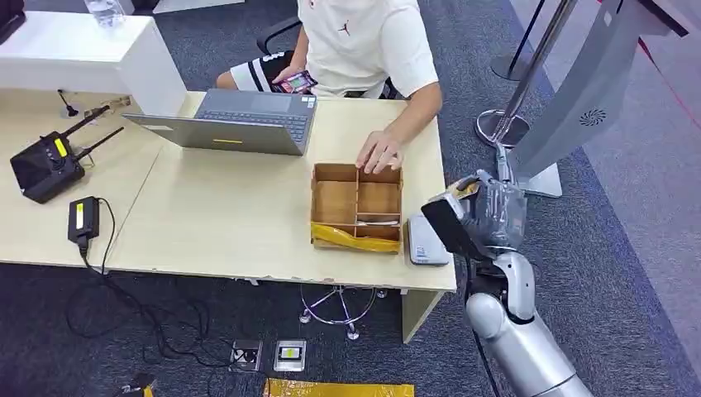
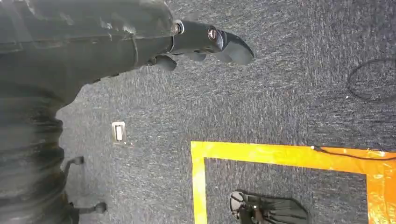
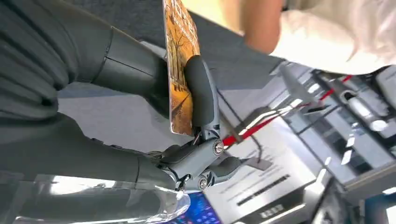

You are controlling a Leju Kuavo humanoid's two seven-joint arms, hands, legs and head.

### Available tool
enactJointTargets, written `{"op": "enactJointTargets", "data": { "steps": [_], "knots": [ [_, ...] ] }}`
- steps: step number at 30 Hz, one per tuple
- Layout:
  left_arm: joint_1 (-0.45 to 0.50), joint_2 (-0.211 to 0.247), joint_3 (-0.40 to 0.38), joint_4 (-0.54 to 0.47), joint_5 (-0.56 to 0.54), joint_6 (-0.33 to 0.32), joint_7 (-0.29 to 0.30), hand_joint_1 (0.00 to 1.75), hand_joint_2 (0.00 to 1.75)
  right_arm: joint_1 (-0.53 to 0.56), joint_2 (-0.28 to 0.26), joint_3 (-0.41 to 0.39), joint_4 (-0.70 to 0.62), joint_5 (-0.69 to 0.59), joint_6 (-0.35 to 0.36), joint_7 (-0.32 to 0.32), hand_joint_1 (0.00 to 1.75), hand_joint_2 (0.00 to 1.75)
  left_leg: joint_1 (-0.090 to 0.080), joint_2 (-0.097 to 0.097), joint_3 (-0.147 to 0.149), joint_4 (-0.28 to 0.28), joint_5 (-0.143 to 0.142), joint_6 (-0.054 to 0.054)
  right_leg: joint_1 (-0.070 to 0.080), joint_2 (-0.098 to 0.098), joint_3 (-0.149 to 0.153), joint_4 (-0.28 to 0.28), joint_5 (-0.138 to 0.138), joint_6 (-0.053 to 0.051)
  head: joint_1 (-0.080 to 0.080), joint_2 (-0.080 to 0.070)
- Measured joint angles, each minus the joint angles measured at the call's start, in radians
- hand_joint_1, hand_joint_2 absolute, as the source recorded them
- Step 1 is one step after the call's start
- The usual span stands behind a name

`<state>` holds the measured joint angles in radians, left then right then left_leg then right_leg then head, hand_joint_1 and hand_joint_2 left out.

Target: Pass the card to the sensor for recognition and then transmit it.

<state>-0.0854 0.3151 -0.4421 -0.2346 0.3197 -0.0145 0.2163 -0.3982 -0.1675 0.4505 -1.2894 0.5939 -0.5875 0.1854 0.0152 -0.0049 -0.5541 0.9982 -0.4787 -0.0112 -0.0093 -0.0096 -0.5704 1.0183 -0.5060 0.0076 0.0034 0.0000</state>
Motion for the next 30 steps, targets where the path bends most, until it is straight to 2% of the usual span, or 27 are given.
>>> {"op": "enactJointTargets", "data": {
  "steps": [6,11,17,19,22,25,30],
  "knots": [
    [-0.001,0.0,0.0,0.001,0.037,0.004,0.034,0.0,1.75,0.008,-0.011,-0.062,0.031,-0.067,-0.001,-0.033,1.75,1.75,0.0,0.001,0.0,0.0,0.0,0.0,0.0,0.002,0.0,0.0,0.0,0.0,0.0,0.0],
    [-0.001,0.0,0.0,0.002,0.058,0.013,0.052,0.0,1.75,-0.002,-0.005,-0.071,0.115,-0.173,-0.004,-0.097,1.75,1.75,0.0,0.001,0.0,0.0,0.0,0.0,0.0,0.001,0.0,0.0,0.0,0.0,0.0,0.0],
    [-0.001,-0.001,0.0,0.002,0.068,0.024,0.063,0.0,1.75,-0.011,0.022,-0.072,0.239,-0.446,0.022,-0.213,1.75,1.75,0.0,0.001,-0.001,0.0,0.0,0.0,0.0,0.001,0.0,0.0,0.0,0.0,0.0,0.0],
    [-0.001,-0.001,0.0,0.002,0.068,0.023,0.064,0.0,1.75,-0.015,0.03,-0.072,0.277,-0.516,0.038,-0.231,1.75,1.75,0.0,0.001,-0.001,0.0,0.0,0.0,0.0,0.001,0.0,0.0,0.0,0.0,0.0,0.0],
    [-0.001,-0.001,0.0,0.002,0.068,0.022,0.064,0.0,1.75,-0.024,0.039,-0.071,0.334,-0.557,0.059,-0.225,1.75,1.75,0.0,0.001,-0.001,0.0,0.0,0.0,0.0,0.001,0.0,0.0,0.0,0.0,0.0,0.0],
    [-0.002,-0.001,0.0,0.002,0.068,0.021,0.064,0.0,1.75,-0.037,0.047,-0.071,0.396,-0.603,0.085,-0.189,1.75,1.75,0.0,0.002,0.0,0.0,0.0,0.0,0.0,0.002,-0.001,0.0,0.0,0.0,0.0,0.0],
    [-0.002,-0.001,0.0,0.002,0.077,0.014,0.066,0.0,1.75,-0.049,0.047,-0.056,0.473,-0.565,0.084,-0.133,1.75,1.75,0.0,0.002,0.0,0.0,0.0,0.0,0.0,0.002,0.0,0.0,0.0,0.0,0.0,0.0]
  ]
}}
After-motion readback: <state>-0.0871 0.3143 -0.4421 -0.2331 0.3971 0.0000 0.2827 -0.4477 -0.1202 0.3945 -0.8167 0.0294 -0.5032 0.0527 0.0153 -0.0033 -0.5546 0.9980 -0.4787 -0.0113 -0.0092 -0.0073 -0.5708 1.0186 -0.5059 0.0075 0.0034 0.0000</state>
